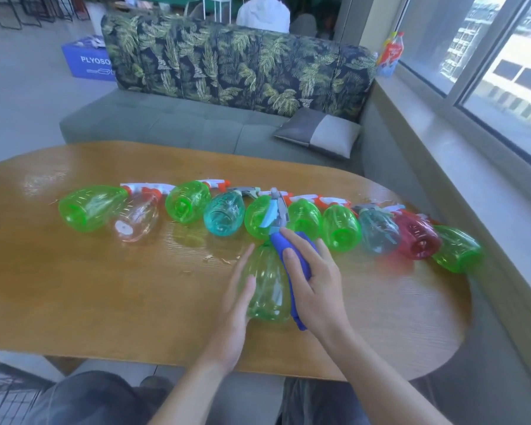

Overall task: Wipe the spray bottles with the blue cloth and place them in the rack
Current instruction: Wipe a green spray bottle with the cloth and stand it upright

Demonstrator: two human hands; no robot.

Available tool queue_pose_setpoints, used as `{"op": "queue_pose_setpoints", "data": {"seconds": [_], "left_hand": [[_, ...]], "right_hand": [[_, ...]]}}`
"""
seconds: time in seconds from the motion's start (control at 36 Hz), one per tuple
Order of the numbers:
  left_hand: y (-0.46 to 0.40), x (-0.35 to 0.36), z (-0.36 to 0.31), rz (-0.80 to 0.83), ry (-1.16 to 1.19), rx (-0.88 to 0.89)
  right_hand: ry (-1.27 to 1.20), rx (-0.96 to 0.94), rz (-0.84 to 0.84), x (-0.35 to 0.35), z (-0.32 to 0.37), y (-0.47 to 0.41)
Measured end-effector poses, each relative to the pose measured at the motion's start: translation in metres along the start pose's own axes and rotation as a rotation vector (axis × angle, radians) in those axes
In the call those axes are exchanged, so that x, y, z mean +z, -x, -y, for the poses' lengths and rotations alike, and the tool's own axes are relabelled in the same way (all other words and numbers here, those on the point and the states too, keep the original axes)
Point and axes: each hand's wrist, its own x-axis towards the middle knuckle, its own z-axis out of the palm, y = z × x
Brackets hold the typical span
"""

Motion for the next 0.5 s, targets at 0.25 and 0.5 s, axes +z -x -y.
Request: {"op": "queue_pose_setpoints", "data": {"seconds": [0.25,0.5], "left_hand": [[0.001,-0.001,0.002,-0.051,-0.034,0.015],[0.000,-0.003,0.001,-0.064,-0.037,-0.013]], "right_hand": [[0.223,-0.389,0.062,-0.003,-0.002,0.029],[0.425,-0.756,0.110,-0.015,-0.007,0.025]]}}
